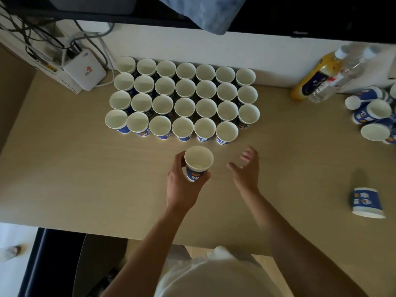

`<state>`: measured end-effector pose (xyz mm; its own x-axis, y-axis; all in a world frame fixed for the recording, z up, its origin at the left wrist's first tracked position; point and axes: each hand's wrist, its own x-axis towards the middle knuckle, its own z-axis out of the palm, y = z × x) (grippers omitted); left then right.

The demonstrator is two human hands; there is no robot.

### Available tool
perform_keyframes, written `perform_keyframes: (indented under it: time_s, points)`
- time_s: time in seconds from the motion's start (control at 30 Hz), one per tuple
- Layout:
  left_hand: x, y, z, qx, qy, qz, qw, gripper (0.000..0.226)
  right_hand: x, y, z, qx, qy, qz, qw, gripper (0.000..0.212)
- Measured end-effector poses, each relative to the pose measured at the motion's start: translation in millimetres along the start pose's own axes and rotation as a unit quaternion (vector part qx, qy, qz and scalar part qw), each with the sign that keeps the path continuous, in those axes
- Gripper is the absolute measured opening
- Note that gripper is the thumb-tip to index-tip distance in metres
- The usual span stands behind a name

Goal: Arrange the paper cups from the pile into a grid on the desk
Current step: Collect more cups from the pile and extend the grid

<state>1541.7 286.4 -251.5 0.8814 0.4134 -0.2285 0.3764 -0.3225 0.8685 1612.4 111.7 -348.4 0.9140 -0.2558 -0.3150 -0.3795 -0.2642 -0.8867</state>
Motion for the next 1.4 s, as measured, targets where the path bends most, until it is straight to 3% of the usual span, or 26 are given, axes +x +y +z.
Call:
perform_keyframes:
  time_s: [0.13,0.23,0.5,0.63,0.87,1.4]
  points:
    - [1,15,13,-0.005,-0.038,0.015,0.999,0.063,-38,-30,-47,-0.021,-0.208,-0.073,0.975,0.071]
    - [2,30,27,-0.025,-0.098,0.032,0.994,0.062,-53,-54,-66,-0.043,-0.259,-0.122,0.957,0.078]
    - [-2,47,47,-0.033,-0.166,0.055,0.984,0.071,-40,-63,-75,-0.018,-0.198,-0.162,0.967,0.071]
    - [-5,42,40,-0.01,-0.143,0.038,0.989,0.088,-22,-52,-72,-0.006,-0.134,-0.126,0.983,0.061]
    - [-14,17,22,-0.004,-0.098,-0.003,0.995,0.085,35,-19,-51,-0.035,-0.016,-0.063,0.997,0.058]
    - [-30,-2,2,0.013,-0.064,-0.024,0.998,0.079,82,4,-27,-0.096,-0.011,-0.049,0.994,0.06]
